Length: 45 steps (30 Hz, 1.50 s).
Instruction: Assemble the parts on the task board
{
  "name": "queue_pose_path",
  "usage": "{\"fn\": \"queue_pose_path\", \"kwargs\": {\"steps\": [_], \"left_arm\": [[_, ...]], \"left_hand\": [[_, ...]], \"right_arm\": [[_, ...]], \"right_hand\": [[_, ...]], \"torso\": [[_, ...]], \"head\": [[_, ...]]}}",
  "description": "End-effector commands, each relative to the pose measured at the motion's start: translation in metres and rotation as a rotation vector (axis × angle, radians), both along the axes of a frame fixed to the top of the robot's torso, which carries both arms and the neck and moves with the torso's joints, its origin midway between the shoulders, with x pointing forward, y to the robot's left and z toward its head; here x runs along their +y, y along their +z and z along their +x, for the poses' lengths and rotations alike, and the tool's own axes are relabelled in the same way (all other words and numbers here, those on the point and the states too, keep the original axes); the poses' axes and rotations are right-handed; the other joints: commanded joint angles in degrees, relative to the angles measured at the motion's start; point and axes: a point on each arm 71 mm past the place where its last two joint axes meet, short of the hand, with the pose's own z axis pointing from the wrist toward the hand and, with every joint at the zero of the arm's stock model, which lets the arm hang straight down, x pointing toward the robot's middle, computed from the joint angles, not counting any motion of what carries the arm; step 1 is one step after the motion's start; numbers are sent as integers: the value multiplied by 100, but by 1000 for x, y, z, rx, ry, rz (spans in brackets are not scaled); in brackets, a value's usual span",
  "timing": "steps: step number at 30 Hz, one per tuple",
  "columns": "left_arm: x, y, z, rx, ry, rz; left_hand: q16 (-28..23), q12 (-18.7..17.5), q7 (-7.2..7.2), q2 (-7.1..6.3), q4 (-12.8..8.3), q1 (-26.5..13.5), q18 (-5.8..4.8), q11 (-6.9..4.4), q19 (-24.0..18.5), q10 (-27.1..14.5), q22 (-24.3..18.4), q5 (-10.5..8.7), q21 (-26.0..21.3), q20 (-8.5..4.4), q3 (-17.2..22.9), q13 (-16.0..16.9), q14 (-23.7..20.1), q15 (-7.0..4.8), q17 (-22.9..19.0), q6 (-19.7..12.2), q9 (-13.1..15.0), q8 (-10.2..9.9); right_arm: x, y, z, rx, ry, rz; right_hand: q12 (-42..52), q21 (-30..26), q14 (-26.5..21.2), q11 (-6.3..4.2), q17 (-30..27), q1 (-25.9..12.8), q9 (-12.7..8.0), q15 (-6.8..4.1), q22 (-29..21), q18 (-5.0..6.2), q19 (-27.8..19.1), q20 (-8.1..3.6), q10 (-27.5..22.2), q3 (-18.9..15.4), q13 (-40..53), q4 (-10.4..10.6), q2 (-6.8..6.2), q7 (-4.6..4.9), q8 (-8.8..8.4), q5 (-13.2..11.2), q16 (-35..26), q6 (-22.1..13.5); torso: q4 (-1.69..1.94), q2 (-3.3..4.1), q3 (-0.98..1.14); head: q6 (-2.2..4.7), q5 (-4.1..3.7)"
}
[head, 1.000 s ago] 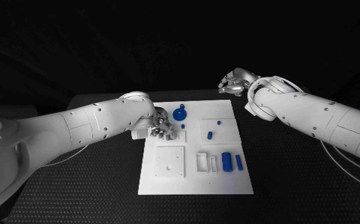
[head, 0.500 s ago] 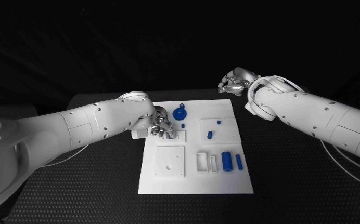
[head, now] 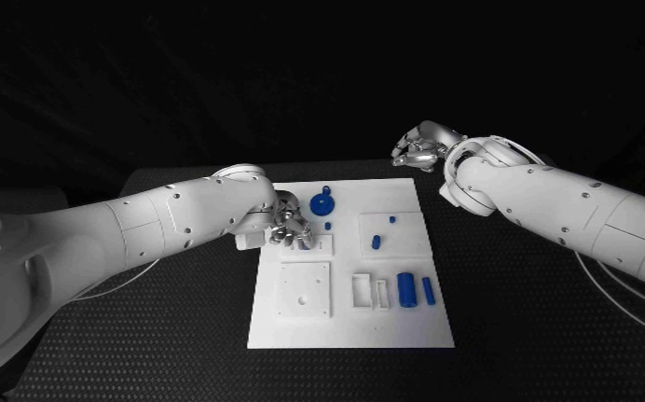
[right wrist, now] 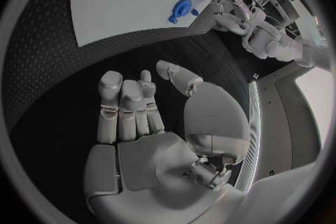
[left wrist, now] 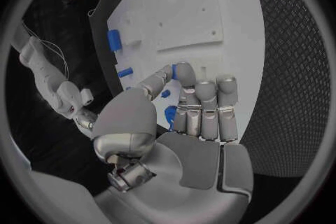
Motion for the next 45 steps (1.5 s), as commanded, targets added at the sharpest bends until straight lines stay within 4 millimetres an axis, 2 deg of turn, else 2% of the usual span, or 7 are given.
{"fn": "queue_pose_path", "kwargs": {"steps": [1, 2, 4, 7, 19, 41, 45], "left_arm": [[0, 0, 1, -26, 28, -13], [0, 0, 1, -27, 28, -14], [1, 0, 1, -35, 33, -21], [3, 1, 0, -42, 38, -26], [2, 1, 0, -41, 32, -30], [-1, 0, -2, -18, 16, -20], [1, 0, -2, -10, 24, -25]], "left_hand": [[-3, 3, 120, 318, -385, 301, 64, 50, 17, 12, 78, 94, -12, -510, 372, 0, 97, -49, -9, -143, -8, -26], [-4, 3, 123, 335, -387, 288, 62, 53, 15, 12, 78, 148, -12, -505, 375, 1, 96, -46, -10, -148, -11, -32], [-3, 4, 128, 366, -384, 236, 57, 58, 13, 10, 79, 444, -12, -495, 382, 3, 97, -40, -10, -148, -13, -40], [1, 7, 121, 414, -397, 196, 58, 51, 17, 14, 81, 531, -7, -493, 379, 5, 102, -45, -9, -112, -1, -24], [21, 14, 73, 524, -517, 46, 63, 6, 27, 30, 82, 709, -1, -495, 386, 8, 127, -82, -3, 6, 106, 62], [35, 14, 48, 494, -574, 1, 65, -18, 41, 51, 81, 864, 4, -500, 412, 6, 144, -100, 1, 65, 170, 104], [40, 12, 34, 478, -582, -23, 64, -30, 44, 53, 82, 959, 7, -500, 420, 4, 147, -110, 3, 98, 202, 126]], "right_arm": [[1, 0, 0, 4, 14, -2], [1, 0, 0, 4, 14, -2], [1, 0, 0, 3, 14, -2], [0, 0, 0, 4, 12, -2], [1, 0, 0, 6, 15, -2], [2, -1, 0, 9, 18, -3], [2, -1, 0, 9, 18, -3]], "right_hand": [[36, -34, -15, 1, 8, -64, 8, 15, 87, 175, -14, -41, -47, -27, -9, -12, -3, 74, -31, 29, -29, 43], [36, -34, -15, 1, 8, -64, 8, 15, 87, 175, -14, -41, -47, -27, -9, -12, -3, 74, -31, 29, -29, 43], [36, -34, -15, 1, 8, -65, 8, 15, 87, 175, -14, -41, -47, -28, -9, -12, -3, 74, -32, 29, -29, 43], [36, -34, -15, 1, 8, -66, 8, 15, 86, 175, -14, -41, -47, -28, -9, -11, -3, 74, -32, 29, -29, 43], [37, -35, -15, 2, 8, -71, 8, 15, 86, 175, -14, -40, -47, -29, -10, -7, -3, 74, -33, 29, -30, 42], [37, -36, -15, 1, 8, -71, 9, 15, 87, 175, -15, -40, -48, -28, -12, -9, -3, 74, -33, 32, -31, 42], [37, -36, -15, 1, 8, -70, 9, 15, 87, 175, -16, -40, -48, -28, -12, -10, -4, 74, -33, 33, -31, 42]], "torso": [[-2, -1, 0], [-2, 0, -1], [-2, 1, -2], [-3, 3, -2], [0, 1, -5], [5, -1, 2], [-2, 1, 0]], "head": [[4, -2], [5, -2], [6, -3], [7, -4], [3, 1], [-7, -6], [-15, 0]]}}
